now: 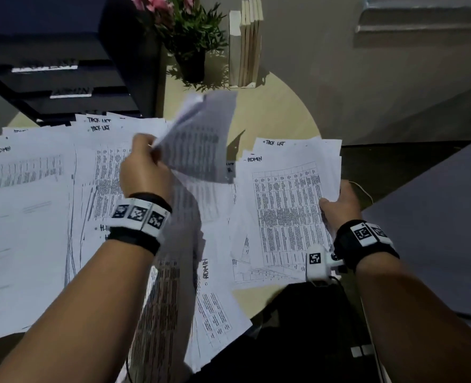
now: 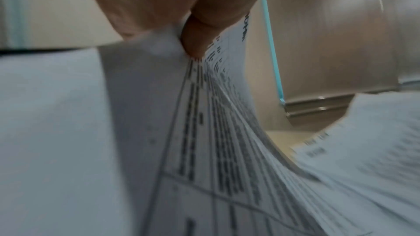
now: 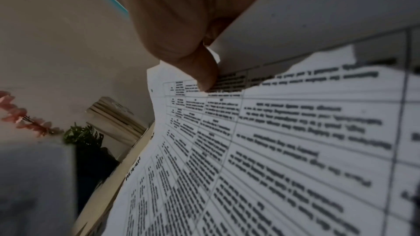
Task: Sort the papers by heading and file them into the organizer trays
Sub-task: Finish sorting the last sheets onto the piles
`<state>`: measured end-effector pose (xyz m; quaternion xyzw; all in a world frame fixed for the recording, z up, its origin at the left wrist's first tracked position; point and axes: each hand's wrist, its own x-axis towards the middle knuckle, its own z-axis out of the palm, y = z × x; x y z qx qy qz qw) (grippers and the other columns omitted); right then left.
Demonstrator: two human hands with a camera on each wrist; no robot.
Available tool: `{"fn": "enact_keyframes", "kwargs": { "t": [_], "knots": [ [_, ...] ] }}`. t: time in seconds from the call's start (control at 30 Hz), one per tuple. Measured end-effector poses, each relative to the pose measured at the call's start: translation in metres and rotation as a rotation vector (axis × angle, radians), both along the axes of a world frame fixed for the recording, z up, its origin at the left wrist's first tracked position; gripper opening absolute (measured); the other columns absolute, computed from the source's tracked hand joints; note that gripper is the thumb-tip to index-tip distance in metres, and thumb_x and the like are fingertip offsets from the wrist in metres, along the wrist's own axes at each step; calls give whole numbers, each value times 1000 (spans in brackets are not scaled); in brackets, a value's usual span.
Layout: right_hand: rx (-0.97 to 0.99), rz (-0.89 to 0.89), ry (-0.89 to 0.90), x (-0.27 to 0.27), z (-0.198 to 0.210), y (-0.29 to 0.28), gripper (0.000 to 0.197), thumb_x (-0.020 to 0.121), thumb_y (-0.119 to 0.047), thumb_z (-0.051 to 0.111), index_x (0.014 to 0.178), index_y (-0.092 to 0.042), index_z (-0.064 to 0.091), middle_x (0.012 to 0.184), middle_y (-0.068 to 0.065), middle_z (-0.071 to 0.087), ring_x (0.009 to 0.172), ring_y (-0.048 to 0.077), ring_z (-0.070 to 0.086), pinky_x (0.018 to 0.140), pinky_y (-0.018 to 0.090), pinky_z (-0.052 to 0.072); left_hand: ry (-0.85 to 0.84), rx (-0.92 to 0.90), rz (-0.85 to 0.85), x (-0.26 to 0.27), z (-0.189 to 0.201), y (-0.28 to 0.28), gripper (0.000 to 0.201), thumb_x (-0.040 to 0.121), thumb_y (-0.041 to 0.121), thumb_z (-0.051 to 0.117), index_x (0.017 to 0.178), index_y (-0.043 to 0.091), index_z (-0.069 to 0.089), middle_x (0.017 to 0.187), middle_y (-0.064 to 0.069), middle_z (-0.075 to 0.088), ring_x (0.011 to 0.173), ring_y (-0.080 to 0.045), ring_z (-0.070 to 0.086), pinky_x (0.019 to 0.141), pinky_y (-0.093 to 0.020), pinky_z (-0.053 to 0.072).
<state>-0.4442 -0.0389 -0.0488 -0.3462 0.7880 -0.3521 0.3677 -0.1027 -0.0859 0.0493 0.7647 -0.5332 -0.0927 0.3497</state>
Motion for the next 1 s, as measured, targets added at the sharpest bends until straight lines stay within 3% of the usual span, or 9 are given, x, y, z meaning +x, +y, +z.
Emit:
{"fn": "enact_keyframes", "kwargs": {
  "t": [0.13, 0.2, 0.33, 0.4, 0.47, 0.57, 0.67, 0.8, 1.0],
  "knots": [
    [16, 35, 30, 1, 0, -4, 36, 92, -2, 55, 119, -25, 50, 114, 5, 64, 104, 30, 63, 92, 51, 55, 213, -253, 63, 9, 51, -3, 7, 91, 15, 64, 92, 9, 60, 78, 5, 56, 68, -1, 45, 56, -1, 34],
    [17, 68, -17, 8, -1, -5, 37, 92, -1, 55, 122, -23, 51, 114, 6, 64, 103, 29, 64, 91, 49, 55, 342, -248, 32, 6, 53, -9, 15, 87, 18, 68, 81, 17, 54, 71, 10, 53, 60, -3, 44, 53, -1, 35],
    [9, 164, -39, 20, -7, -2, 37, 92, -2, 55, 125, -18, 56, 114, 8, 67, 103, 28, 64, 95, 49, 53, 514, 15, 5, -21, 5, -3, 18, 83, 20, 73, 95, 10, 64, 80, 5, 67, 70, -6, 65, 52, -2, 42],
    [17, 182, -36, 21, -10, 0, 31, 95, -5, 51, 123, -15, 58, 114, 7, 67, 104, 28, 63, 95, 41, 51, 559, 206, 11, -34, -36, 11, 43, 78, 29, 78, 110, 5, 62, 96, -5, 70, 85, -19, 69, 67, -11, 54],
    [52, 167, -56, 21, -7, 0, 26, 101, -15, 44, 123, -12, 59, 116, 7, 63, 105, 25, 57, 92, 30, 43, 632, 331, 12, -44, -62, 26, 62, 72, 37, 79, 119, 5, 56, 112, -11, 68, 98, -28, 67, 85, -34, 58],
    [136, 145, -161, 17, -5, 1, 29, 103, -37, 36, 108, -19, 58, 110, 3, 58, 108, 23, 49, 103, 34, 35, 552, 440, -43, -52, -81, 36, 23, 90, 23, 65, 107, 9, 60, 96, -3, 63, 84, -21, 59, 74, -26, 45],
    [143, 168, -183, 17, -13, 4, 35, 99, -34, 50, 131, -20, 49, 123, 0, 59, 114, 22, 56, 103, 40, 43, 468, 492, -101, -54, -87, 40, 7, 93, 14, 57, 95, 8, 60, 81, -4, 60, 79, -27, 57, 64, -27, 39],
    [121, 172, -162, 15, -24, 6, 42, 92, -11, 59, 129, -25, 46, 124, -1, 63, 114, 23, 60, 105, 48, 46, 505, 522, -111, -51, -90, 41, 17, 84, 18, 71, 96, 10, 62, 88, -5, 69, 83, -27, 64, 75, -33, 50],
    [138, 191, -178, 10, -22, 7, 43, 96, -19, 56, 137, -26, 44, 132, -5, 57, 120, 20, 55, 108, 43, 42, 645, 485, -81, -54, -89, 45, 23, 83, 27, 75, 95, 9, 67, 89, -8, 73, 86, -28, 69, 82, -43, 57]
  ]
}}
